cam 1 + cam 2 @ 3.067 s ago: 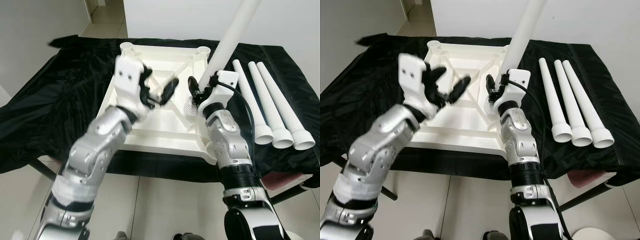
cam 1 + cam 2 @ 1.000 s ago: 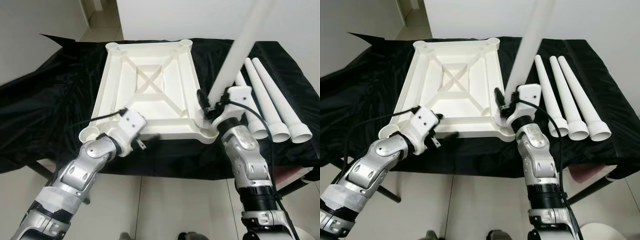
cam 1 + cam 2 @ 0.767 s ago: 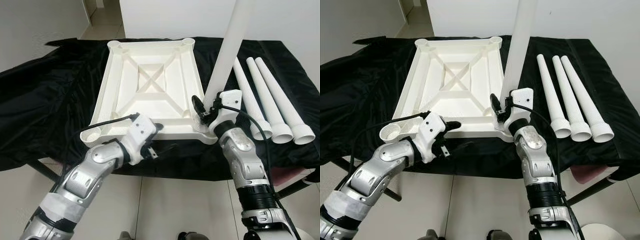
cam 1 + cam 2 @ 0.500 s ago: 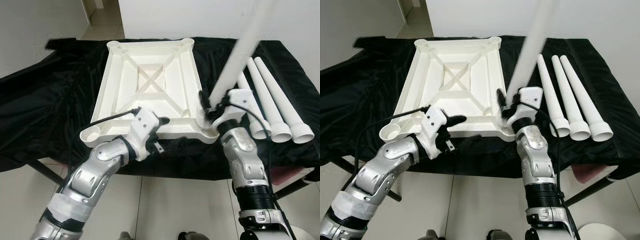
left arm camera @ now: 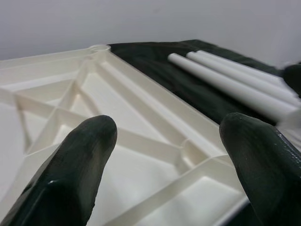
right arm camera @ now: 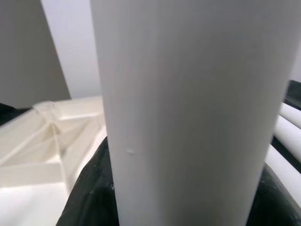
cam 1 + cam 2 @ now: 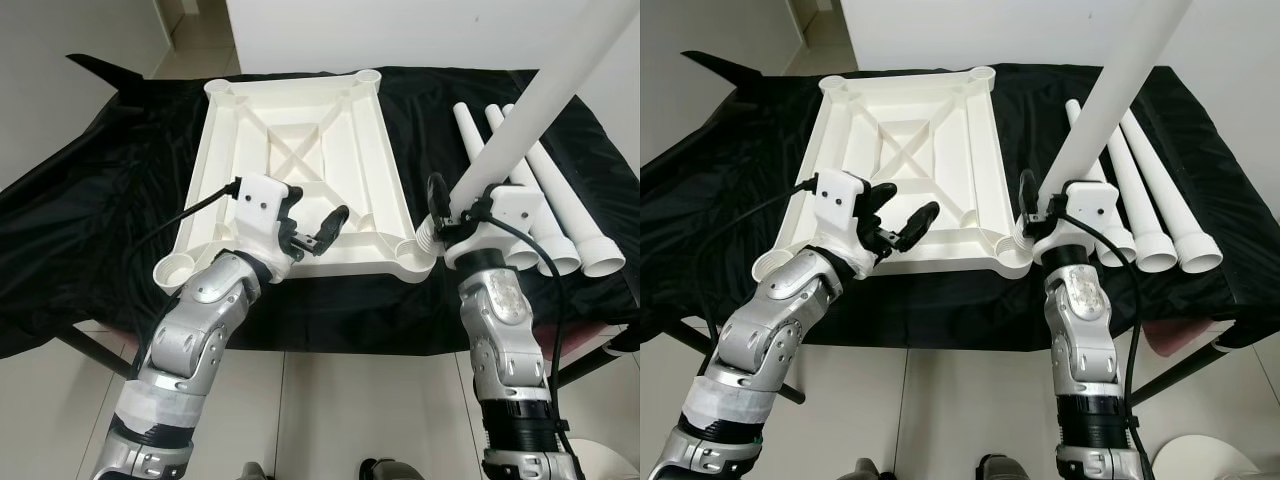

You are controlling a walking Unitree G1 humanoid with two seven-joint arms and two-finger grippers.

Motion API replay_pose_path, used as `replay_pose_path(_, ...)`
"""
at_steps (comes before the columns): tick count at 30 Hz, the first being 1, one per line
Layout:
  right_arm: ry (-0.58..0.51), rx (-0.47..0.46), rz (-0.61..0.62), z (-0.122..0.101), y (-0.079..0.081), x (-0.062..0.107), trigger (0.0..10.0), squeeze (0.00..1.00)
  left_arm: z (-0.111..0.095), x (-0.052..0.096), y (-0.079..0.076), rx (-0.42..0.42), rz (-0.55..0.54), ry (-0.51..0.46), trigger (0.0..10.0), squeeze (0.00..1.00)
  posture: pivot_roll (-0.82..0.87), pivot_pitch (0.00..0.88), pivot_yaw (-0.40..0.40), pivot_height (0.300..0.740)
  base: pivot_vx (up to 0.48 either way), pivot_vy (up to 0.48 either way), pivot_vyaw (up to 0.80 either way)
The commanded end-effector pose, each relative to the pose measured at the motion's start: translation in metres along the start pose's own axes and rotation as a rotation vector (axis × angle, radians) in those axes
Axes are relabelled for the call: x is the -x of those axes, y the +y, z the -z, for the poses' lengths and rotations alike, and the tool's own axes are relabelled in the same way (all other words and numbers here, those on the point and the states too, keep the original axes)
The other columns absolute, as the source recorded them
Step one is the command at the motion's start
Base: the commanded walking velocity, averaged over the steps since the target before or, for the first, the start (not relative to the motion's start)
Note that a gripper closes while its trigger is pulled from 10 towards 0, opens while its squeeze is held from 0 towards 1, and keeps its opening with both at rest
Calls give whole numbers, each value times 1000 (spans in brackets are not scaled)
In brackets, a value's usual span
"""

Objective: Building children table

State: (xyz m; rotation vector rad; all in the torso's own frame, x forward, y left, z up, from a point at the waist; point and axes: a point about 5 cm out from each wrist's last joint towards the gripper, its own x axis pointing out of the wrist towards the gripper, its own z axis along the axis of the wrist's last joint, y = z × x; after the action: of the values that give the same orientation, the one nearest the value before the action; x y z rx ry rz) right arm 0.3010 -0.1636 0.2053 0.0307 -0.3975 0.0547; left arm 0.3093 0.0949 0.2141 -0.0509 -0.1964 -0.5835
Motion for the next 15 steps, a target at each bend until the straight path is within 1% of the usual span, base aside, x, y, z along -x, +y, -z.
replay_pose_path(1,-9,6,-10,-4,4,0,10000,0,4,1,11,6,-66,11,10000,0,-171,167,88,740,0,0,0)
replay_pose_path(3,-9,4,-10,-5,5,0,10000,0,4,1,13,13,-85,15,10000,0,-167,169,87,740,0,0,0)
replay_pose_path(5,-10,22,-21,-7,4,0,10000,0,1,0,15,-16,-108,21,10000,0,-156,182,82,740,0,0,0)
replay_pose_path(9,-11,43,-35,-8,1,0,10000,0,-2,0,18,-13,-129,11,10000,0,-129,197,85,740,0,0,0)
replay_pose_path(11,-12,46,-41,-7,1,1,10000,0,-1,1,17,-12,-121,11,10000,0,-125,210,85,740,0,0,0)
replay_pose_path(15,-9,36,-39,-7,0,1,10000,0,-1,2,12,-24,-96,12,10000,0,-96,194,77,740,0,0,0)
